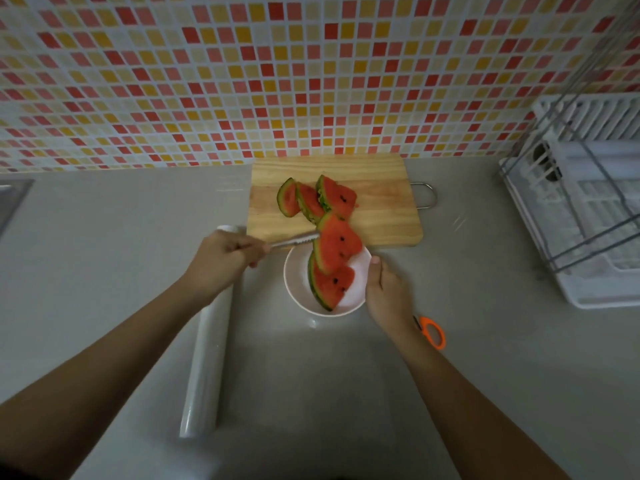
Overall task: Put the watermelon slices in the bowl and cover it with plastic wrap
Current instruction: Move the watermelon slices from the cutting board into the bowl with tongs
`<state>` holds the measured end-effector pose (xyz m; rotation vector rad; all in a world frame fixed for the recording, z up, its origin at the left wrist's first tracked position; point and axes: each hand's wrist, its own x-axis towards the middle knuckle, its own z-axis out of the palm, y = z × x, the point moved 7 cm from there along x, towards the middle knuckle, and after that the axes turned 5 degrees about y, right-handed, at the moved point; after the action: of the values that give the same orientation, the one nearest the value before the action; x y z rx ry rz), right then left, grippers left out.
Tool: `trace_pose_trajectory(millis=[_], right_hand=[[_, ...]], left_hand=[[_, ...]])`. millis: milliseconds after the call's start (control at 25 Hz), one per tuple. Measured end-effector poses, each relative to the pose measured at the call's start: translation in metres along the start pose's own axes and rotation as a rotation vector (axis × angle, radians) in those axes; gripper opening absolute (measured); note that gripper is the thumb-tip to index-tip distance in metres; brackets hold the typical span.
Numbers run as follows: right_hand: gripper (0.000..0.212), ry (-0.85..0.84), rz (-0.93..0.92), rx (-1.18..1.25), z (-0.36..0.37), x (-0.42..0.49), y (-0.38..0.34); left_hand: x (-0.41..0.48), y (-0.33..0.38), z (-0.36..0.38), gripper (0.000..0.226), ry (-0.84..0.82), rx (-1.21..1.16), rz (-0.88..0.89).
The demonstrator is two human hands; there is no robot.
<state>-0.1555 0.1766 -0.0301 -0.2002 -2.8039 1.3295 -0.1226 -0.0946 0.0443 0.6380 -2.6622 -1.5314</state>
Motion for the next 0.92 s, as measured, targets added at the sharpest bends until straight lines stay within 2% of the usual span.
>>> trace_pose_trajectory(millis=[120,320,400,480,520,560,680,720,920], right_hand=[[0.048,-0.006,0.021,-0.019,0.001,0.001,0.001],[0.051,-0.015,0.037,-0.024,0.002,0.002,0.000],[0.050,-0.017,0.029,-0.033,0.001,0.002,-0.001],[0.046,-0.010,0.016,-0.037,0.000,0.001,-0.003],[0.043,0.000,0.015,-0.033,-0.001,0.001,-0.004],[0.041,0.011,0.016,-0.030,-0.002,0.000,-0.004],[0.043,0.009,0.008,-0.038,-0.001,0.001,-0.002],[0.044,-0.002,0.011,-0.037,0.000,0.002,-0.002],[0.047,-0.013,0.012,-0.052,0.001,0.003,-0.001]], left_hand=[[-0.028,-0.002,0.013,0.016,0.018,0.199,0.079],[-0.051,0.019,0.046,0.032,-0.012,0.583,0.336],[-0.060,0.037,0.042,0.032,0.060,0.691,0.512],[-0.062,0.057,0.029,0.030,0.174,0.703,0.649],[-0.054,0.064,0.022,0.031,0.218,0.676,0.624],[-0.038,0.066,0.016,0.036,0.209,0.603,0.517],[0.017,0.051,0.017,0.040,0.112,0.241,0.037],[0.034,0.046,0.022,0.039,0.116,0.161,-0.059],[0.092,0.048,0.044,0.038,0.110,0.221,-0.116]])
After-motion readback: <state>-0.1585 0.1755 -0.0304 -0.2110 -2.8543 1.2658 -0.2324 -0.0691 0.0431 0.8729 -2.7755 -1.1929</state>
